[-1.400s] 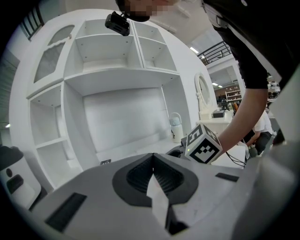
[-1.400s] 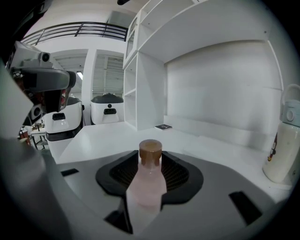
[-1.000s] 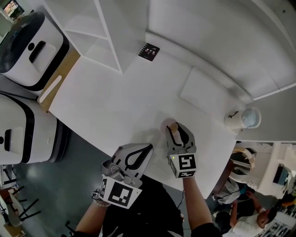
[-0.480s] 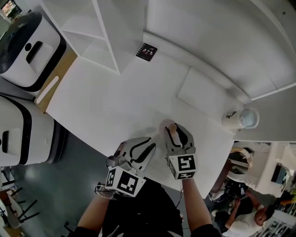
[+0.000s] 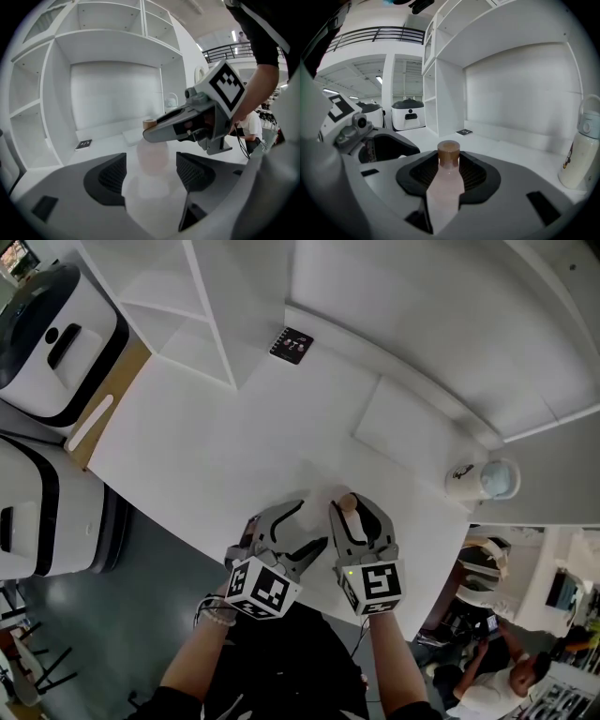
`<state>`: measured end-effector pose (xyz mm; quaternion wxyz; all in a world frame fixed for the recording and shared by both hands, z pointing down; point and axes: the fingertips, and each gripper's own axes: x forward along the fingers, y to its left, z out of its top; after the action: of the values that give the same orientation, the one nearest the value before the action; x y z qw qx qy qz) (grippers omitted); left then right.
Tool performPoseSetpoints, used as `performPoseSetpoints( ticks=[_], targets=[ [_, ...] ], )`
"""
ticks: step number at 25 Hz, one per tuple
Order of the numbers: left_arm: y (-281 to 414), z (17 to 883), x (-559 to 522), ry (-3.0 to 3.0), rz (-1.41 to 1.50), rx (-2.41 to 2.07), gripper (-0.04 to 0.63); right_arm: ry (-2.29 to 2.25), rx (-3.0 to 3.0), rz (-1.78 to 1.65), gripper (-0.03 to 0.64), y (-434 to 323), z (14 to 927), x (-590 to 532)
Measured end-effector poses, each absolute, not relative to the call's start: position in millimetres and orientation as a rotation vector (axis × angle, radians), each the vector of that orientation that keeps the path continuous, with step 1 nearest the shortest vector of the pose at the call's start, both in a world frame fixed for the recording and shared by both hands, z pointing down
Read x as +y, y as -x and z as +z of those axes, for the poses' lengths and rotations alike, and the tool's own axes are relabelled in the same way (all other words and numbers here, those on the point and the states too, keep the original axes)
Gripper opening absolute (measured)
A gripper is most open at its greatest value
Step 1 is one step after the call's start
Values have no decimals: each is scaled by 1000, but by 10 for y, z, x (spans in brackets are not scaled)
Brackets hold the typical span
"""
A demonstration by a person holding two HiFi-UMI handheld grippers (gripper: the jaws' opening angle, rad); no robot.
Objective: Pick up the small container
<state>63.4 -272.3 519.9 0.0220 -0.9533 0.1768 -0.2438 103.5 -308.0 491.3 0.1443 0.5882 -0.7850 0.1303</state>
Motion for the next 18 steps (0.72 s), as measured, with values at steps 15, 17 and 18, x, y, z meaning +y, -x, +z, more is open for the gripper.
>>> performPoseSetpoints(
  ticks=[15, 17, 18],
  targets=[
    [-869, 5235, -2728, 2916, -732, 443, 337, -1665, -2338, 390, 141, -881, 4491, -2910],
    [-898, 5179, -2699, 2914, -717, 417, 337, -1655, -2335, 379, 141, -869, 4436, -2876],
    [-904, 5147, -2688, 2910, -710, 408, 337, -1655, -2337, 375, 141, -867, 4405, -2862]
  ],
)
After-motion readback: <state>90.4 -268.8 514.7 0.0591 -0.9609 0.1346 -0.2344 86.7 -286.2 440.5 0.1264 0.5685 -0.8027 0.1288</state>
